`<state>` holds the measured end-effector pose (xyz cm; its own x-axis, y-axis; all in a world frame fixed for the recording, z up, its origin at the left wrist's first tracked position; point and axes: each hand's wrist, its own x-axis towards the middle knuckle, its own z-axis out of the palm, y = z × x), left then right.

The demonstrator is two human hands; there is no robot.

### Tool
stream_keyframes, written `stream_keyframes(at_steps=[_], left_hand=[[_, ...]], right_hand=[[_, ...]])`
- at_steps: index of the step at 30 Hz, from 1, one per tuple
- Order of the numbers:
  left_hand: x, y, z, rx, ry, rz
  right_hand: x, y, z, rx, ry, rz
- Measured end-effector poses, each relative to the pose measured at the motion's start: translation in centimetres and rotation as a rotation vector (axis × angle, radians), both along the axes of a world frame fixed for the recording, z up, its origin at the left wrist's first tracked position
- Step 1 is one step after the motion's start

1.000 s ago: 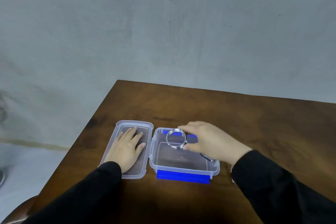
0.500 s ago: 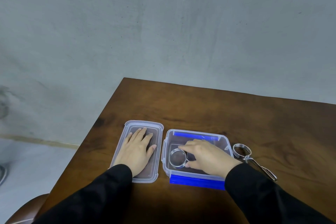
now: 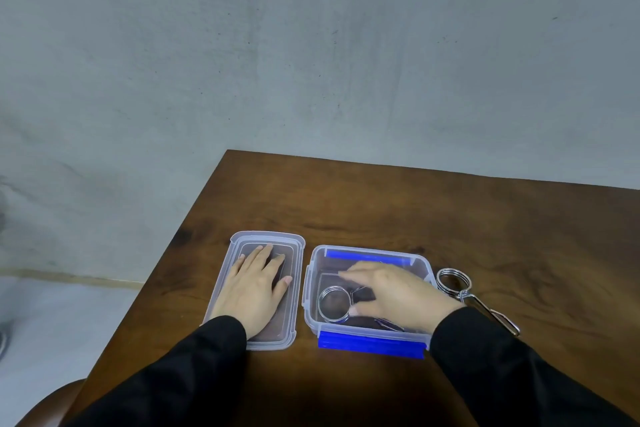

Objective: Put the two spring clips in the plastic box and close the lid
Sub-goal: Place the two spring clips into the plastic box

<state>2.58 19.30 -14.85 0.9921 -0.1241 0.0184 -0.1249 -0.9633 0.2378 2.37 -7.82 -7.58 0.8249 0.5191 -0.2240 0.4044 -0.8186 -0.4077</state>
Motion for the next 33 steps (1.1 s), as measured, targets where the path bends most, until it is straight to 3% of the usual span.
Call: stream_keyframes(at_steps=[3,6,9,11,16,24,33], left_hand=[[0.0,0.0,0.0,0.004,0.003,-0.002],[0.0,-0.1,0.0,0.0,0.005,-0.002],[-0.1,0.0,0.1,-0.011,-0.002,-0.005],[0.0,0.0,0.1,-0.019,-0.007,-0.008],[0.2,0.1,-0.2,-0.009,-0.008,-0.011],[0.1,0.1,-0.3,0.013,0.012,-0.013],[0.1,0.0,-0.1,0.004,0.02,-0.012]], right_hand=[[0.2,-2.7,3.0,0.229,-0.126,-0.159],[-0.2,-6.8,5.3,0.397,-0.212,-0.449],[-0.6,-11.2,4.5,0.182,-0.222,-0.691],[-1.6,-13.4,2.9,0.051,-0.128,-0.784],[-5.6,-14.5,-1.1,0.027,0.085,-0.814],[-7.3,-13.6,-4.2,-0.053,-0.099,-0.869],[-6.4,-14.2,-3.5,-0.009,-0.108,-0.89]])
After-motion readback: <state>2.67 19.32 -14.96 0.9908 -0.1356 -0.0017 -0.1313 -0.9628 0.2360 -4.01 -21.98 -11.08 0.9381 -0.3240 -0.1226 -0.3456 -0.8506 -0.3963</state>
